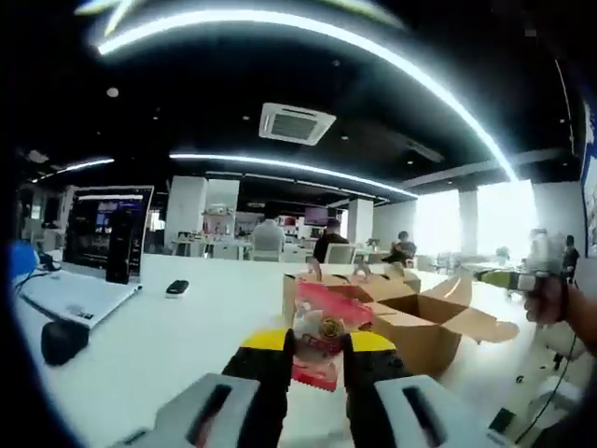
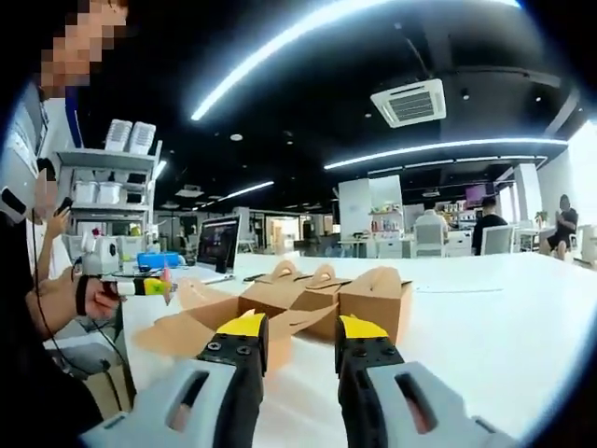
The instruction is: Pick up one paper box from the group, open the paper box, and remove the item inside
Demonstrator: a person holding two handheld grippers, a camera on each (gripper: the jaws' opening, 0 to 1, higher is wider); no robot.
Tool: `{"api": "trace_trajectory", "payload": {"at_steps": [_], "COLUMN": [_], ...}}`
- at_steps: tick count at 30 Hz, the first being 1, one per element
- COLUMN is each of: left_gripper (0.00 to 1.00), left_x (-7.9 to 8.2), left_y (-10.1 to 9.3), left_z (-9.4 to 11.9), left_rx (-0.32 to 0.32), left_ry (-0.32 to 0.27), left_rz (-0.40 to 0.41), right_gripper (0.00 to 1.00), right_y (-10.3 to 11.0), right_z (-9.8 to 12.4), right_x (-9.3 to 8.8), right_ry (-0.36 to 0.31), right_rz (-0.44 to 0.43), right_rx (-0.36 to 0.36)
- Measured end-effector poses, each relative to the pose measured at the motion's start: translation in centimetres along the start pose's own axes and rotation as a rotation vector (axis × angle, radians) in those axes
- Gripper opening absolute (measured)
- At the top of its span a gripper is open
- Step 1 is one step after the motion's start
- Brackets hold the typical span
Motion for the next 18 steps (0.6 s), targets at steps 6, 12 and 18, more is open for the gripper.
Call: {"api": "trace_trajectory", "payload": {"at_steps": [6,12,18], "left_gripper": [0.24,0.24,0.25], "left_x": [-1.6,-4.4,-4.3], "left_y": [-0.5,-0.4,-1.0], "left_z": [-0.9,0.3,0.3], "left_rx": [-0.039,-0.010,-0.029], "left_ry": [0.058,0.179,0.188], "left_rz": [0.049,0.011,0.025], "right_gripper": [0.29,0.29,0.29], "right_y": [-0.2,-0.5,-0.7], "right_z": [-0.1,0.2,-0.3], "right_x": [0.0,-0.4,-1.3], "right_ry": [0.038,0.043,0.082], "right_rz": [0.040,0.029,0.017], "right_rx": [-0.001,-0.016,-0.024]}}
Point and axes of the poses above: the point that each gripper's makers call its tool centre point, and the gripper's own axes: z roughly backward along the fingers, y roughly to its left, x roughly out of its top, the point moved 8 cm from there along z, roughly backward along the fingers, and after that the axes turned 1 degree about -z, right-handed, at the moved point
